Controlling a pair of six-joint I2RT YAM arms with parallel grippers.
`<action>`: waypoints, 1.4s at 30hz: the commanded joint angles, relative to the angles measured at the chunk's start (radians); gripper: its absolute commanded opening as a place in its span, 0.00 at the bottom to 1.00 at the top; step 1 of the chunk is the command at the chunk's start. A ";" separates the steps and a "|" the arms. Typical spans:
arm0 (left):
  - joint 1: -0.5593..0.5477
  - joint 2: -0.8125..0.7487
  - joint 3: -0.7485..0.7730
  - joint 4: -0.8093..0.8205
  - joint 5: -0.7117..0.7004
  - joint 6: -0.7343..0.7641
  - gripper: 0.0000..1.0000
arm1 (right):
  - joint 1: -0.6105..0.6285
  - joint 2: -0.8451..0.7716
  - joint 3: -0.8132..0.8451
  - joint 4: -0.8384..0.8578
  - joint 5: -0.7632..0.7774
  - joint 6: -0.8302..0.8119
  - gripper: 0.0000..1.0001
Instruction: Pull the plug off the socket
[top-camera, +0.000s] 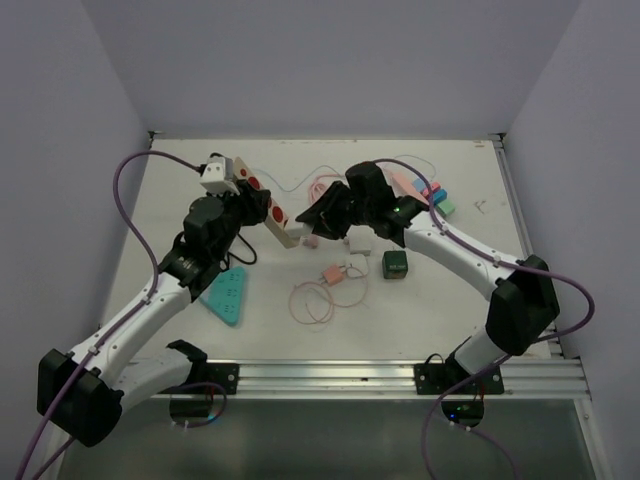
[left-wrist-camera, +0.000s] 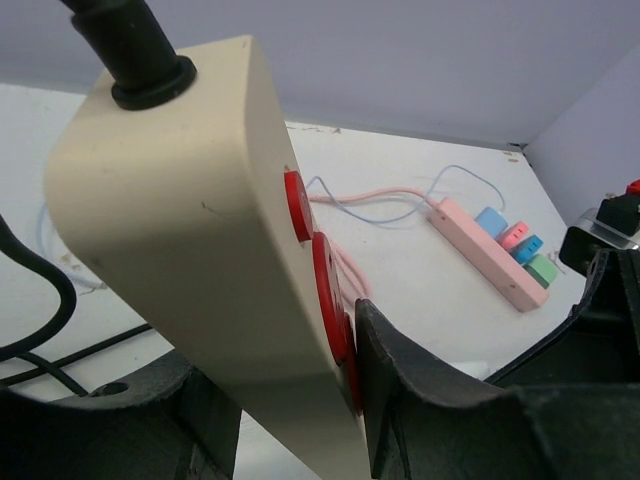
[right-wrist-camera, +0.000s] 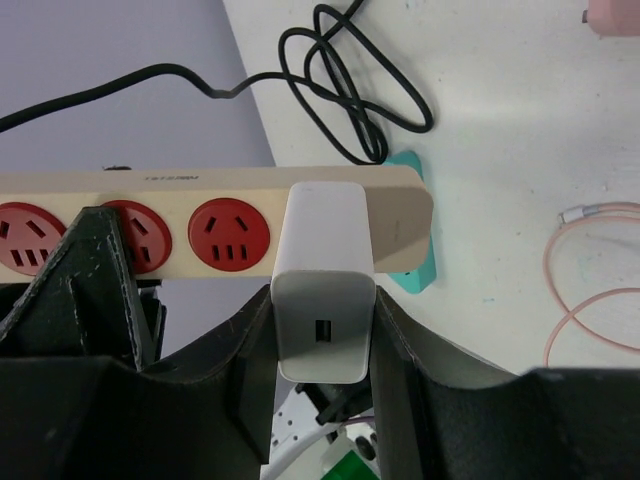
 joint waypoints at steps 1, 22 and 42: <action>-0.015 0.019 0.029 0.016 -0.192 0.097 0.00 | 0.013 0.038 0.173 -0.156 0.072 -0.044 0.00; 0.090 0.045 0.083 -0.148 -0.281 -0.007 0.00 | -0.131 -0.173 -0.081 -0.016 0.020 -0.135 0.00; 0.130 0.118 0.077 -0.128 -0.083 -0.004 0.00 | -0.147 -0.173 -0.727 0.528 -0.183 -0.443 0.00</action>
